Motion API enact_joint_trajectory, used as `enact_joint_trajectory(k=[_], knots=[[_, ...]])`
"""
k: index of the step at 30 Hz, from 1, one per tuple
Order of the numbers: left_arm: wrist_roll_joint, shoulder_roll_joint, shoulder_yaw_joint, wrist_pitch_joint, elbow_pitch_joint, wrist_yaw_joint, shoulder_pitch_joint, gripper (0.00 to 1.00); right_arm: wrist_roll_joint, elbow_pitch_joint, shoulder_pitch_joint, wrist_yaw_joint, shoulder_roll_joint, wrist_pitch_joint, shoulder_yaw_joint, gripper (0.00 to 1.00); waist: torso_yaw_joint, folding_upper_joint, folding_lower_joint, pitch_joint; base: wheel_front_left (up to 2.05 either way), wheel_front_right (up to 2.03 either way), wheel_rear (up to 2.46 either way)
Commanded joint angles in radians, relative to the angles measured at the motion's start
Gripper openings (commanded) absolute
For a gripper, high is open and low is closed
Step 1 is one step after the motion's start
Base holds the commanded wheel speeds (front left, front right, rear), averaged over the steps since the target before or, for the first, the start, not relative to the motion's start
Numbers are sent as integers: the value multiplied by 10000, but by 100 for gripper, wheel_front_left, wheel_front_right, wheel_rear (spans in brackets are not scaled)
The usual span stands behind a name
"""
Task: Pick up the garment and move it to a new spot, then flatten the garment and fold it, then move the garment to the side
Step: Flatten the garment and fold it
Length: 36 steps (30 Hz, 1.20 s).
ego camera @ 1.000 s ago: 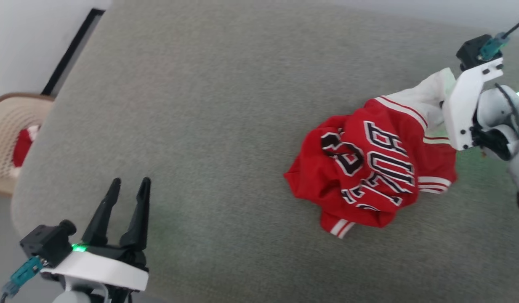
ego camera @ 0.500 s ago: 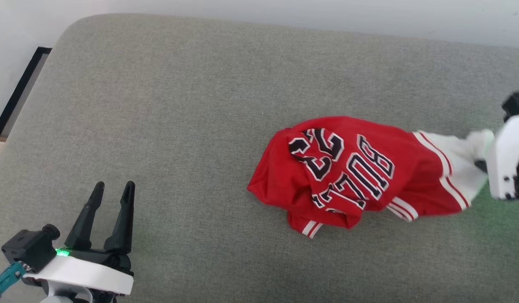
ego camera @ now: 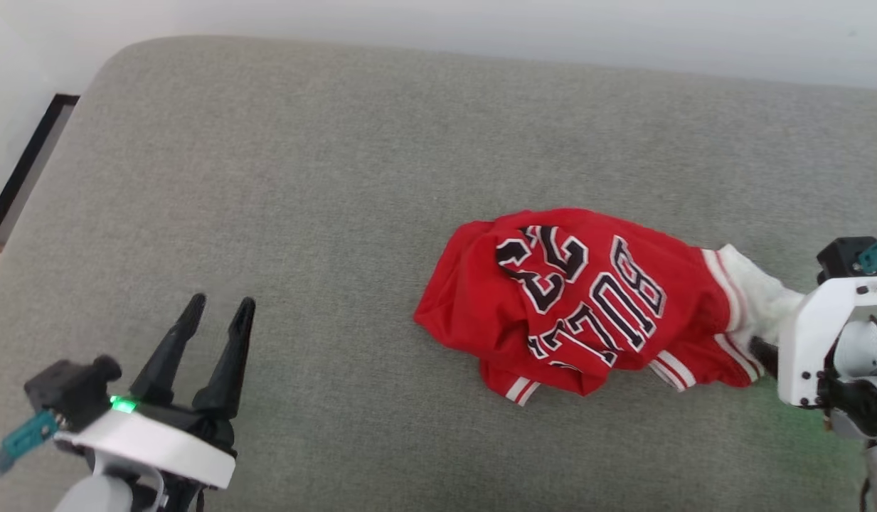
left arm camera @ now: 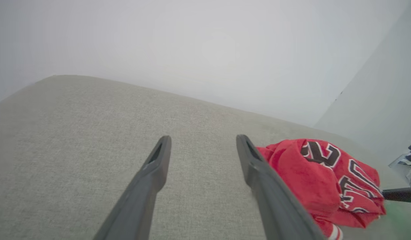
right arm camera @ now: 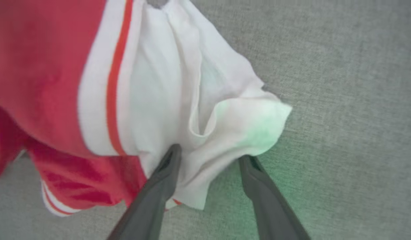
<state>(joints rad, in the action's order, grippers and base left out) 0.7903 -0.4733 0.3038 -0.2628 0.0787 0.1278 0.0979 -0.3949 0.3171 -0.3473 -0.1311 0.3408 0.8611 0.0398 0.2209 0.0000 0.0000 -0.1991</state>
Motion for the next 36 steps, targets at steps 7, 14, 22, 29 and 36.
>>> enact_joint_trajectory(k=[7, 14, 22, 29, 36], knots=[[1357, -1190, 1296, 1283, -368, 37, 1499, 100, 469, -929, 112, 7, -591, -723, 290, 100, -502, 0, 0, 271, 0, 0, 0], [2417, -1821, 2245, 3416, -590, 37, 3224, 100, 721, -2101, 366, 7, -1240, -2019, 340, 100, -1142, 0, 0, 409, 0, 0, 0], [3009, -1833, 2865, 6029, -96, -397, 4747, 100, 1231, -2989, 699, 5, -2026, -4196, 301, 100, -1951, 0, 0, 469, 0, 0, 0], [2827, -1738, 3590, 7924, 244, -870, 5757, 100, 1756, -3032, 912, 7, -2623, -6810, 31, 100, -2835, 0, 0, 303, 0, 0, 0], [2722, -1692, 4339, 9692, 847, -1529, 6266, 100, 2572, -2766, 950, 5, -2869, -9029, -270, 100, -3745, 0, 0, -57, 0, 0, 0]])
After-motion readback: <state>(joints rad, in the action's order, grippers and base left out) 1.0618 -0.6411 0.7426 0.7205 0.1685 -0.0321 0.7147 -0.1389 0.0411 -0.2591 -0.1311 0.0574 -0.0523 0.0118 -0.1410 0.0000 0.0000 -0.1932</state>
